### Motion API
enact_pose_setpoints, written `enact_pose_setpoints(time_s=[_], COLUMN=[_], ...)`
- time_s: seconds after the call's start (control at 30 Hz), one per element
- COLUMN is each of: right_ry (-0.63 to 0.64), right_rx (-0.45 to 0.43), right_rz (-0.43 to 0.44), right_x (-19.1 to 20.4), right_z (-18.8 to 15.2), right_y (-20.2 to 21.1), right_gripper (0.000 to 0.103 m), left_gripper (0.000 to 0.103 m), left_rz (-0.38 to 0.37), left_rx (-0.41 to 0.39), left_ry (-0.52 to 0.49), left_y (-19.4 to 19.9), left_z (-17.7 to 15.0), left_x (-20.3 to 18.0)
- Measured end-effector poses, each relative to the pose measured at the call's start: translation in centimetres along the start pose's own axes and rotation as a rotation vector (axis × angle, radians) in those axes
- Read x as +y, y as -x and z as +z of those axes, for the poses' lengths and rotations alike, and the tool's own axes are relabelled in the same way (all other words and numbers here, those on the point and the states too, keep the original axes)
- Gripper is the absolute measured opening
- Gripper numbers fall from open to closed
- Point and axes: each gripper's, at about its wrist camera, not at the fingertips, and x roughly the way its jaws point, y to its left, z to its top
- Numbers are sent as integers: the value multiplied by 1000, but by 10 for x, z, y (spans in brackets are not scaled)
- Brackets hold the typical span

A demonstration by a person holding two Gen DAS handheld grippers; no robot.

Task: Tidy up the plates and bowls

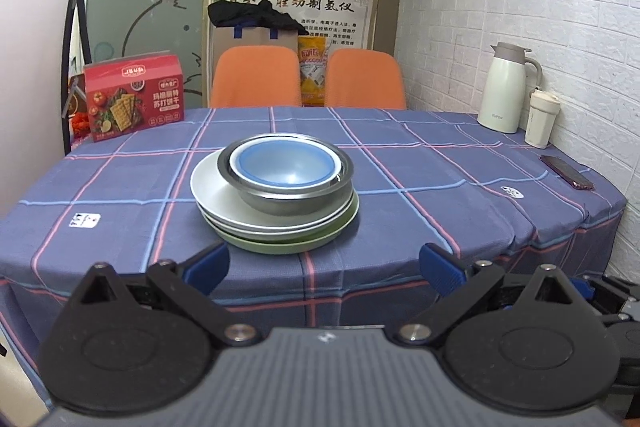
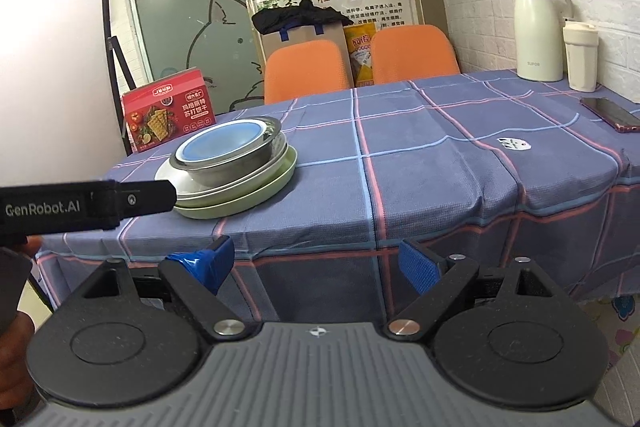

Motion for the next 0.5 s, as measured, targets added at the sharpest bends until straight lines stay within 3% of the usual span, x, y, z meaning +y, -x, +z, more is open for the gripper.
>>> enact_pose_setpoints(time_s=[0.23,0.5], right_ry=[65,58], right_rx=[-27,-36], right_rz=[-14,-39], right_x=[10,2], right_z=[-2,-3], right_y=[10,13], right_gripper=[76,76], left_gripper=[100,100], left_rz=[-45,-10], left_rx=[-12,-41], left_ry=[-22,-27], left_y=[4,6], left_z=[-6,-7], left_x=[-3,-5])
